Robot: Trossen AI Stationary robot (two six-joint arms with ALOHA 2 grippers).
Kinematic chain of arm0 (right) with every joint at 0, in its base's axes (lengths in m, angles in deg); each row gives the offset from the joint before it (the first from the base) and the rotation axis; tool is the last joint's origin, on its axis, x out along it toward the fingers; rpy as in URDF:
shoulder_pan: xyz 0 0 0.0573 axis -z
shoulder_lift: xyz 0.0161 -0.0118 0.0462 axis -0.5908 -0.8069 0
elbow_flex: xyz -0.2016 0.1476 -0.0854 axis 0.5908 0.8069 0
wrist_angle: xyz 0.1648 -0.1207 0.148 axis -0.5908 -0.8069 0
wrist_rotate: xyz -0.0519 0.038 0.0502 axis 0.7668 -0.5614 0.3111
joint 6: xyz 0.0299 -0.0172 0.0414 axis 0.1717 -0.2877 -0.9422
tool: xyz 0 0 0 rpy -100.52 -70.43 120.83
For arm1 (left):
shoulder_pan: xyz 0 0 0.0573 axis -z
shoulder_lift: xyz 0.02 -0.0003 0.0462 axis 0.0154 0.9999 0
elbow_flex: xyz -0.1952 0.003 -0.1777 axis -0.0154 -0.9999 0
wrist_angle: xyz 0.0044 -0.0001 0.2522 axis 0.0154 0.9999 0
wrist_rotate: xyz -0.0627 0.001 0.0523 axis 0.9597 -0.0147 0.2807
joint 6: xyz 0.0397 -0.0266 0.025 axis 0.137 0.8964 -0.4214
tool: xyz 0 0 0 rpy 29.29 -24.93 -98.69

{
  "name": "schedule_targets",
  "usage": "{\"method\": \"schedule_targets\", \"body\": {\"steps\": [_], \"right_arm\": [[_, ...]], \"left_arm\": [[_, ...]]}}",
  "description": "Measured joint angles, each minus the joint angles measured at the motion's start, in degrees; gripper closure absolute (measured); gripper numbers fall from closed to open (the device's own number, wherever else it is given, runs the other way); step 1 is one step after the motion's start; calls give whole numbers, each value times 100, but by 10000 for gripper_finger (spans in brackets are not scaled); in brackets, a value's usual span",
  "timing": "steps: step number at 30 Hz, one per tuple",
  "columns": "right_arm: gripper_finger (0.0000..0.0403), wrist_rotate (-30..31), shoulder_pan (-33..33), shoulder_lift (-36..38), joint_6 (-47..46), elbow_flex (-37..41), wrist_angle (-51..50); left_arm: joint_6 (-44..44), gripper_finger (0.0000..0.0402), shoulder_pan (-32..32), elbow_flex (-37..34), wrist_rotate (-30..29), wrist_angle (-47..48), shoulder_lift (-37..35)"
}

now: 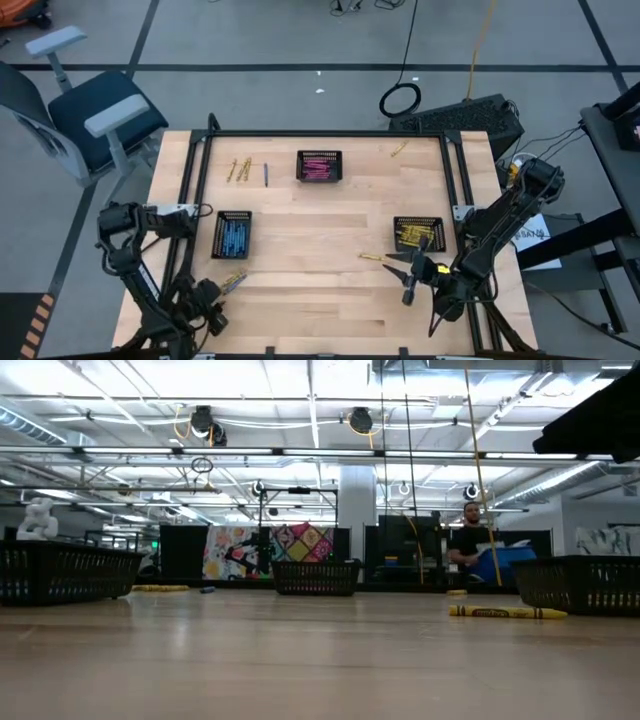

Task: Sort crayons
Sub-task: Put the bottom blue crayon into the bottom left black bin

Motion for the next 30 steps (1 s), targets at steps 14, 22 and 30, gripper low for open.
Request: {"method": "schedule_targets", "body": {"steps": [14,22,30], "right_arm": [[289,-1,0,0,-76,0,0],[289,-1,0,0,-67,0,0],[289,-1,0,0,-58,0,0]], "left_arm": [[-947,233,-40,-179,-584,-56,86],[-1353,233,-262,-422,-921,-737,68],[-1386,233,-316,-420,-924,-778,67]]}}
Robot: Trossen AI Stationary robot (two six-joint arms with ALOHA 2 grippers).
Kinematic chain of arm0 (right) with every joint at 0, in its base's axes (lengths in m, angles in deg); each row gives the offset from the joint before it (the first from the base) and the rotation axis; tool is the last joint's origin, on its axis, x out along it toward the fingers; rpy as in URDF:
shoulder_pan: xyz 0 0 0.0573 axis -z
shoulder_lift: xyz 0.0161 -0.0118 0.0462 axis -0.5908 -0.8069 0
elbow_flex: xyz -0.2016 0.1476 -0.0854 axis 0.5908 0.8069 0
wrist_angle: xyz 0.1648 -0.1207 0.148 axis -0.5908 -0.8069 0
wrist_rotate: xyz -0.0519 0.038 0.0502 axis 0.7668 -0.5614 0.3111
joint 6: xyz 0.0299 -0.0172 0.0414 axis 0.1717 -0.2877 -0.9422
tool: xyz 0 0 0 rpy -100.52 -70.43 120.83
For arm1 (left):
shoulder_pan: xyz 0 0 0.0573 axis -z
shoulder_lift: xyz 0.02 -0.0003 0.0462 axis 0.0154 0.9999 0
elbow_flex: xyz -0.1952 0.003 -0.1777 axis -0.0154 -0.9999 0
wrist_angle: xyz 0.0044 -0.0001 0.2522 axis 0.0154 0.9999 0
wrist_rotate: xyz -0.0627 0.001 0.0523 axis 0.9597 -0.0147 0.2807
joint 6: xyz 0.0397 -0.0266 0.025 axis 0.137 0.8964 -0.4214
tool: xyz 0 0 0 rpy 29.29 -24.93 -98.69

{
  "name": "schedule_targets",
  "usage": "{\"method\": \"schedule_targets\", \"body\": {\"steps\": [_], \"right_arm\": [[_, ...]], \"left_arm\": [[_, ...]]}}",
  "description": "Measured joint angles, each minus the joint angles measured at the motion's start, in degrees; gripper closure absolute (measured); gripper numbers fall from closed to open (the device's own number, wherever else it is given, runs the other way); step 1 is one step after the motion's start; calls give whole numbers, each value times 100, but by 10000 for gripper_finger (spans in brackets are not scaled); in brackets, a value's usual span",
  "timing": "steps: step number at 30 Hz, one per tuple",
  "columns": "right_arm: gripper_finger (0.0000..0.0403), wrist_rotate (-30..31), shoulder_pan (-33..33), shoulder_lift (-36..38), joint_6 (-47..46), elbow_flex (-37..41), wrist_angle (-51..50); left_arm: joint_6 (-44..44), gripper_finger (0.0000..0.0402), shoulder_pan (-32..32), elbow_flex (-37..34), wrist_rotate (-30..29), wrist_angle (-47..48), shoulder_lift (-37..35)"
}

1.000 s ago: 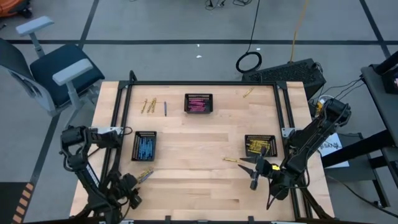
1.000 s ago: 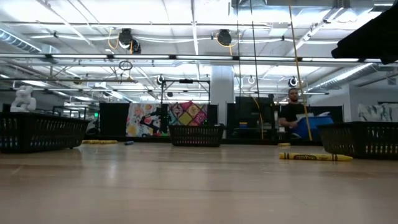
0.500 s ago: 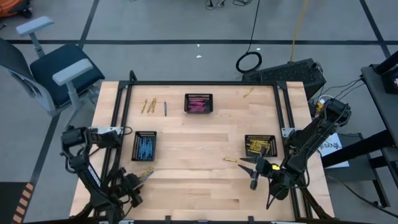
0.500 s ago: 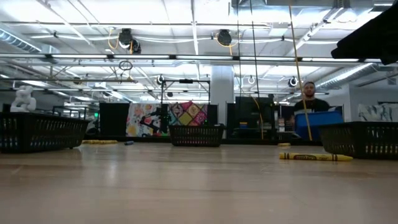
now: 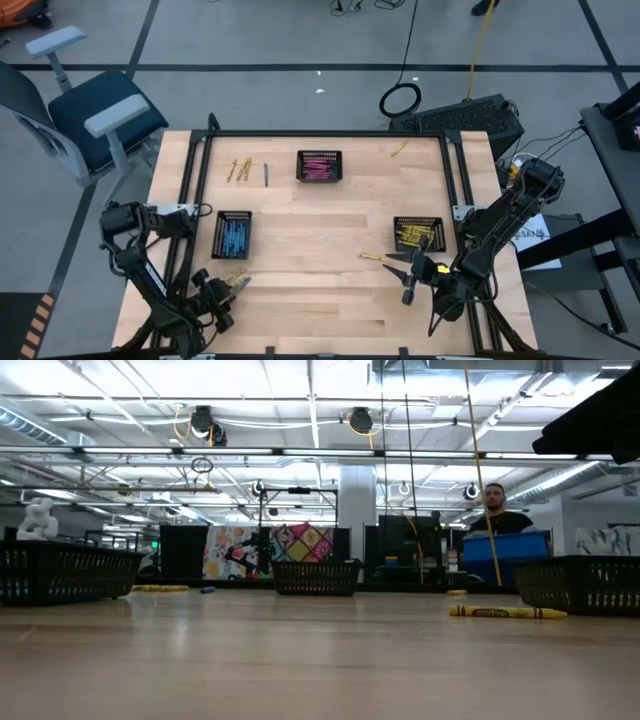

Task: Sort crayons
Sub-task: Put the bottom blue crayon into the bottom left black bin

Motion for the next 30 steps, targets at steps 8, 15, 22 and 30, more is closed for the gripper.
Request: {"method": "schedule_targets", "body": {"steps": [8,15,22,30], "right_arm": [[289,-2,0,0,-2,0,-1],[289,-4,0,0,-93,0,-2],[289,-3,0,0,-90,0,-2],[289,-4,0,0,-101,0,-2]], "left_arm": [[7,233,-9,231,151,160,-54],[13,233,-18,369,155,393,-356],[-106,233,-162,369,-253,372,-531],[-874,233,-439,369,-313,-205,-553]]}}
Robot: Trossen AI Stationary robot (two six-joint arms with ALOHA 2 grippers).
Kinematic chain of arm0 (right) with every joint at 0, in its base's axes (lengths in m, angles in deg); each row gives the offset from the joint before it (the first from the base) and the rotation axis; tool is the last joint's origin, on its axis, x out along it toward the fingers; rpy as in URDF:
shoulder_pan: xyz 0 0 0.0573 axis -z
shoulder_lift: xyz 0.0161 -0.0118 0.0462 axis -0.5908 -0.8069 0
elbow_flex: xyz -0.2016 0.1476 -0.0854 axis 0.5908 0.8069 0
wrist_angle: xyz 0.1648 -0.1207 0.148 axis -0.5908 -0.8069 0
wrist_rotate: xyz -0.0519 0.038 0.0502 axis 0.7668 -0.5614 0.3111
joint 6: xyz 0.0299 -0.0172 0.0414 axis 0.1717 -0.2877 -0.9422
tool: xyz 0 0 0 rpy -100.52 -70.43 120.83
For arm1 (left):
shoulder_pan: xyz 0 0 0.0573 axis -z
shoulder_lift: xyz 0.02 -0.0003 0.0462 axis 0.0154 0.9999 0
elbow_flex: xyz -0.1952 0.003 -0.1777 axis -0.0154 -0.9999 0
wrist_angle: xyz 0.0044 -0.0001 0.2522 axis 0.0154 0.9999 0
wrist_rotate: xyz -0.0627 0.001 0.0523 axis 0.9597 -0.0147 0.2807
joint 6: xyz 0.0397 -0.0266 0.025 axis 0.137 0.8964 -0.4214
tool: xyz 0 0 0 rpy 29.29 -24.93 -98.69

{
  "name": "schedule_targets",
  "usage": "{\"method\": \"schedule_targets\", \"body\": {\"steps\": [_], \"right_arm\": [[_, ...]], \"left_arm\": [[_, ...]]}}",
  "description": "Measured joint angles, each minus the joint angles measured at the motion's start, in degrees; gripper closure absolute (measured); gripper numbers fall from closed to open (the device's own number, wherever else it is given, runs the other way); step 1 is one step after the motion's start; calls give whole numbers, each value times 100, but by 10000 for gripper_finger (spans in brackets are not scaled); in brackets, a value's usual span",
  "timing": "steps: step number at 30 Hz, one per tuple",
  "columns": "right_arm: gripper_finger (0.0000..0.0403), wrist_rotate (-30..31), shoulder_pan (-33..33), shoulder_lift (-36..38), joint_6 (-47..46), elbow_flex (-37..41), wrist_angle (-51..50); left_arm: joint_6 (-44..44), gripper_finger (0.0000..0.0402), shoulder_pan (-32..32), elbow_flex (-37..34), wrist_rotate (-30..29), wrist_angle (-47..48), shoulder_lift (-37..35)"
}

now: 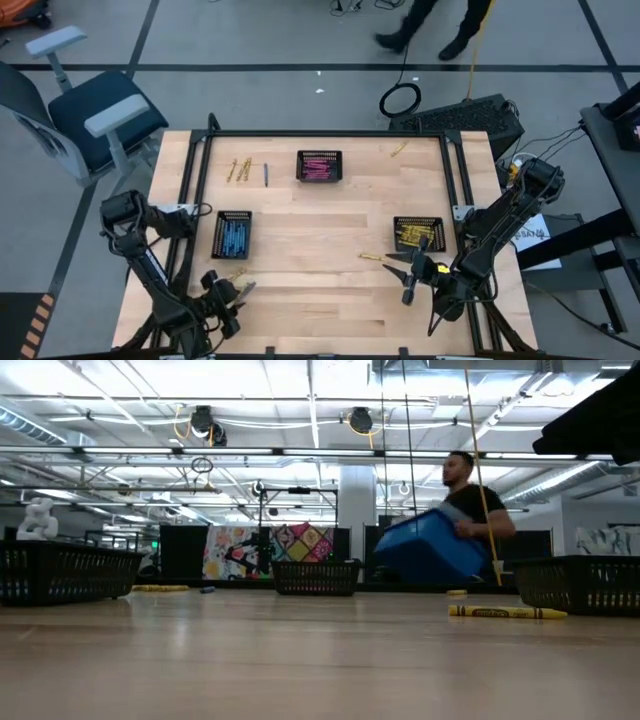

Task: Sort crayons
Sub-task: Put the bottom blue crayon into the bottom left black bin

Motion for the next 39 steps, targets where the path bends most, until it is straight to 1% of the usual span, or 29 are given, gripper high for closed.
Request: {"method": "schedule_targets", "body": {"steps": [5,14,16,20,29,32,36,39], "right_arm": [[289,-1,0,0,-2,0,0],[289,-3,0,0,-4,0,0],[289,-2,0,1,-4,0,0],[289,-3,0,2,-6,0,0],[289,-2,0,2,10,0,0],[289,-2,0,2,10,0,0],[289,-2,0,2,0,0,-2],[289,7,12,1,66,0,0]], "left_arm": [[-318,233,-142,0,-7,-173,0],[-370,233,-197,81,-15,-117,-21],[-590,233,-194,233,-166,-90,-26],[-1231,233,-228,580,-722,-66,-31],[-2326,233,-497,1136,-1205,59,-33],[-2371,233,-616,1243,-1112,10,-32],[-2379,233,-697,1401,-443,11,-33],[-2249,233,-669,1419,-199,30,-33]]}}
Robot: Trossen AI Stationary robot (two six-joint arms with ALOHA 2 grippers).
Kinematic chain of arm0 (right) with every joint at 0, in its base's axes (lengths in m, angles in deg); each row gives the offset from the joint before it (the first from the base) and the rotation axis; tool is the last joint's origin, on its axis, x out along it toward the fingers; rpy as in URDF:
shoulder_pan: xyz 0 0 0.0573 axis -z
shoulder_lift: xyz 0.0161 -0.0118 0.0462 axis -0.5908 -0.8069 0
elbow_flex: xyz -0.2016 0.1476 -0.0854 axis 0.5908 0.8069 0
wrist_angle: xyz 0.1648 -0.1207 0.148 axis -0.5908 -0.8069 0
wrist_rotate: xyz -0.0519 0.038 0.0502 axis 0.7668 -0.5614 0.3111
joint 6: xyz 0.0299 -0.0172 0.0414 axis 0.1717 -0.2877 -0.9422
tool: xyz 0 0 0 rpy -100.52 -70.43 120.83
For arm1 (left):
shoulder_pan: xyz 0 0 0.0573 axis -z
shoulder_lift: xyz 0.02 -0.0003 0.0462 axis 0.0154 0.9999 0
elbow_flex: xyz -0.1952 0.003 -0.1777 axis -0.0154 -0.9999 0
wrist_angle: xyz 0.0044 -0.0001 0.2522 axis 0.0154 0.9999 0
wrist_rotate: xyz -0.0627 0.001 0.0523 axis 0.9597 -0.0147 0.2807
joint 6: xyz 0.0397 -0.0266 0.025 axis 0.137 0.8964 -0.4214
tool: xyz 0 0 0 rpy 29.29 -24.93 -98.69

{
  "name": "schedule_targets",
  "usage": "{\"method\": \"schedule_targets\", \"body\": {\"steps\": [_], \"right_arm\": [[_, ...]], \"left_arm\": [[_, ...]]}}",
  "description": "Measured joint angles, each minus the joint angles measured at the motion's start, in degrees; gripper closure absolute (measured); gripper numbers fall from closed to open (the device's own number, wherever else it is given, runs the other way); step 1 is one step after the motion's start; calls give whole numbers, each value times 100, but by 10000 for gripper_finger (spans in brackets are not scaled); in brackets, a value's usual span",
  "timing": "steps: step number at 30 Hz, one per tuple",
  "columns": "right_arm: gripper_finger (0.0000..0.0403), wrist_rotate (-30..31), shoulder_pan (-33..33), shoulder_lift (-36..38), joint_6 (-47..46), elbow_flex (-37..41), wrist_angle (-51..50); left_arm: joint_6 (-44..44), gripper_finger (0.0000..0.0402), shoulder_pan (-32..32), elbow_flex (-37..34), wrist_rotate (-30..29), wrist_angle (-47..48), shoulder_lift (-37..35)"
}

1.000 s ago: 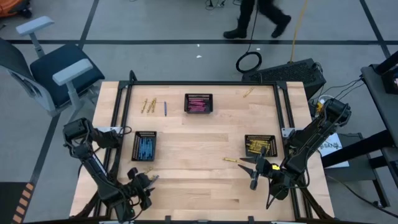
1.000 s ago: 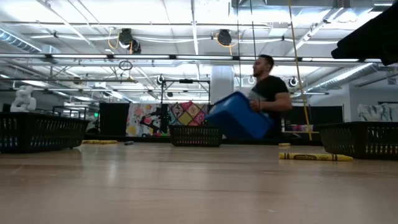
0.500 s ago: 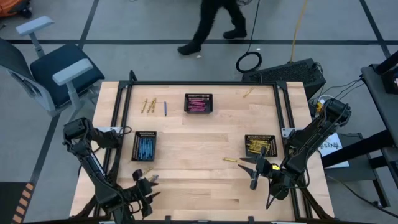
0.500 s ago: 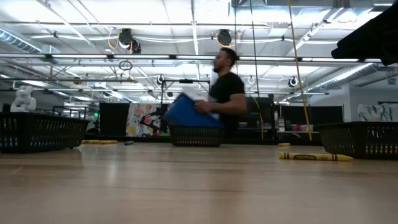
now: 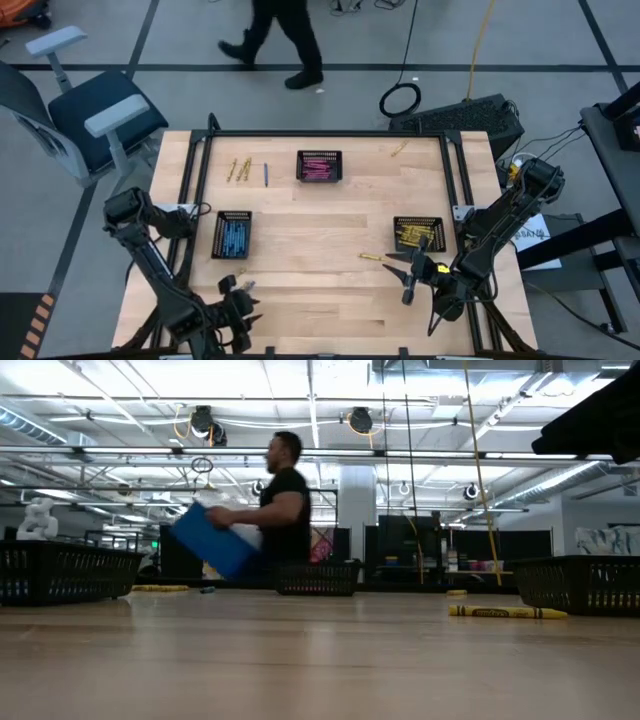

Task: Sort crayons
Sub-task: Put the bottom blue crayon into the bottom left black bin

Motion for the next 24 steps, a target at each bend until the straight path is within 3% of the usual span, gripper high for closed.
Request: {"method": "schedule_targets", "body": {"steps": [5,10,15,24], "right_arm": [[289,-2,34,-1,50,0,-2],[289,-3,51,-1,59,0,-2],[289,-2,51,-1,58,0,-1],[289,-4,51,-1,96,0,-6]], "left_arm": [[542,233,127,-17,329,83,13],[1821,233,377,-50,514,638,110],[2732,233,476,-622,947,438,192],[2808,233,487,-1484,916,-16,192]]}}
